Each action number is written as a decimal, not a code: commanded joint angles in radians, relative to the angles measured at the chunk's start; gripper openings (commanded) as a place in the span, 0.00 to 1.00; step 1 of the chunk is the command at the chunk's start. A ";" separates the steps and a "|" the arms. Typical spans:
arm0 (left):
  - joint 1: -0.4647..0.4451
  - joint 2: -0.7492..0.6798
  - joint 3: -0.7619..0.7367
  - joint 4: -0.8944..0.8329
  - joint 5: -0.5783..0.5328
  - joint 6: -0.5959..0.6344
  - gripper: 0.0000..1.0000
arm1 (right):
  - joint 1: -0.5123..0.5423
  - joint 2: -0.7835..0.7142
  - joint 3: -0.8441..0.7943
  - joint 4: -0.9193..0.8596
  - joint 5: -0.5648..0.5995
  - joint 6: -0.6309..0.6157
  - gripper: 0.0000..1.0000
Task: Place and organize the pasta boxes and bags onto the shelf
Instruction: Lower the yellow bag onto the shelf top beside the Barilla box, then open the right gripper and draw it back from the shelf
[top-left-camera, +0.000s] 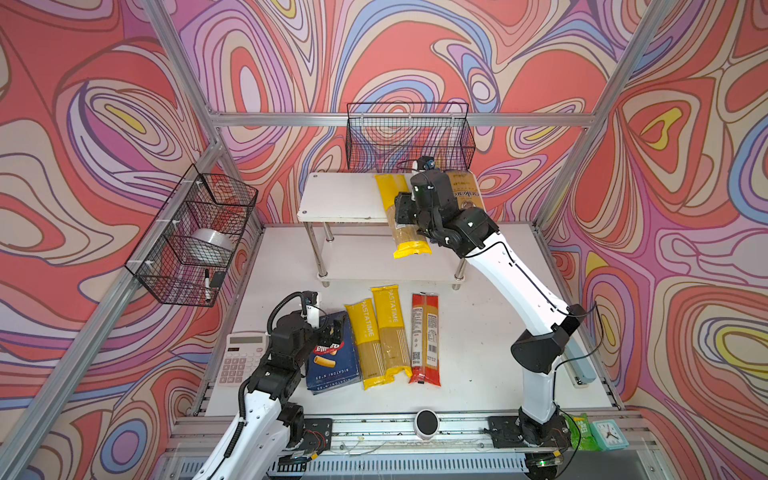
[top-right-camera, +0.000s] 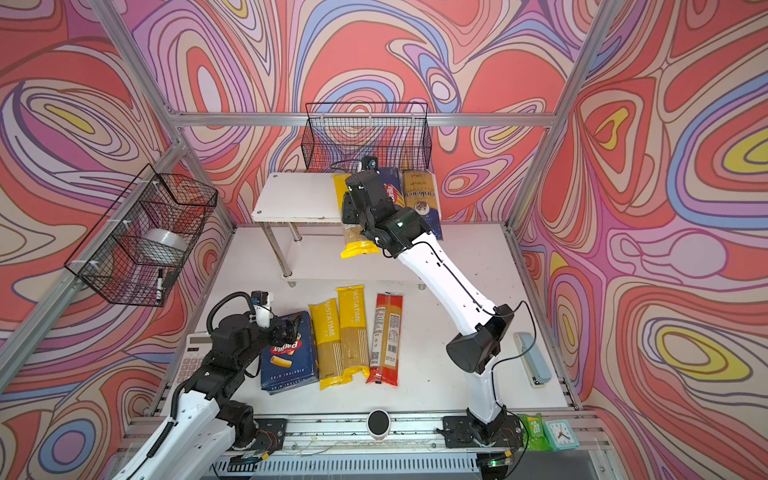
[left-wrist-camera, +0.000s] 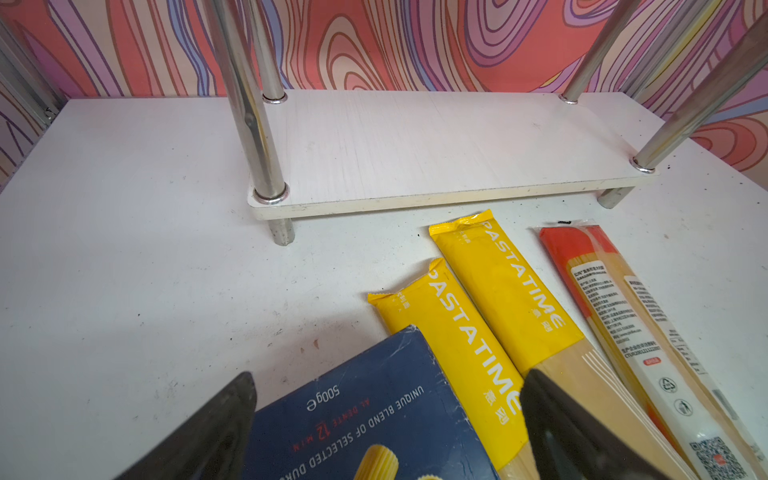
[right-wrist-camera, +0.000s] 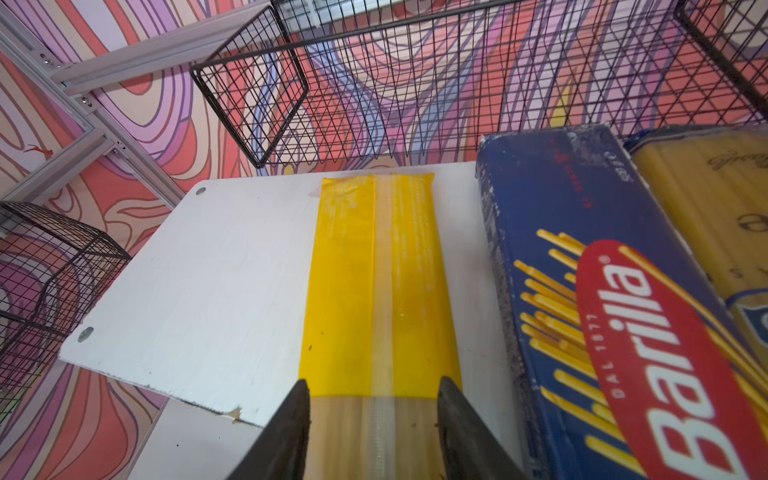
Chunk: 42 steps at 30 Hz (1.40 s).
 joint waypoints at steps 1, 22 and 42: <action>0.005 -0.010 -0.011 0.005 0.002 0.002 1.00 | -0.001 -0.021 0.023 -0.018 0.023 -0.039 0.51; 0.005 0.021 0.000 0.009 0.005 0.002 1.00 | 0.207 -0.506 -0.464 0.019 0.018 -0.282 0.48; 0.005 0.022 -0.005 0.025 0.004 0.007 1.00 | 0.237 -0.705 -0.938 0.267 -0.033 -0.234 0.07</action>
